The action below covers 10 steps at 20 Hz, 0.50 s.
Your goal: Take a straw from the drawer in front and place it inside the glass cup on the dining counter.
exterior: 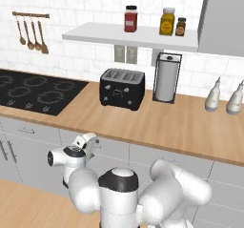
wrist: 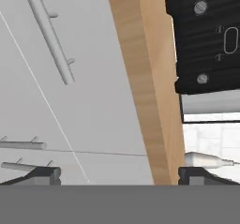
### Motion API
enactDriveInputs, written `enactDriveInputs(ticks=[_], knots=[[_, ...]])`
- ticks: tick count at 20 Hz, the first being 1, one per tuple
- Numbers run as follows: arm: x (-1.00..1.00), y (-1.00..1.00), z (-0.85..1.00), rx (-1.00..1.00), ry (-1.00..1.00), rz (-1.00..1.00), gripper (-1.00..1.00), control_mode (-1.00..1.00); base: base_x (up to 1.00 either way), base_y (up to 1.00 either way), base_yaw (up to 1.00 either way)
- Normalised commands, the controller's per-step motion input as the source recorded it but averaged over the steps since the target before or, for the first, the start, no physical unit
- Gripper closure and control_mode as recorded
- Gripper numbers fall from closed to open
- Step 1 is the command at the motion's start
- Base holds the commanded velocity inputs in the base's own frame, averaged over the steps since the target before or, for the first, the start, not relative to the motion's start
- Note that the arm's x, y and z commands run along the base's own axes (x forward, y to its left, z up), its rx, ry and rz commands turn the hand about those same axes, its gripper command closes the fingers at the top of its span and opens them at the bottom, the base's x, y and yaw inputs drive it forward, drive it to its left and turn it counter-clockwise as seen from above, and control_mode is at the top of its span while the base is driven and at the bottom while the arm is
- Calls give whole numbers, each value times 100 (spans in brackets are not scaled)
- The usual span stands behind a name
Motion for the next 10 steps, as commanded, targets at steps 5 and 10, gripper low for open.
enactDriveInputs(ticks=[5, 10], knots=[[48, 0, -5, -2, 7, 9, -100, -100, 0, 0, 0], [23, 0, -51, -17, 1, 15, -100, -100, 0, 0, 0]])
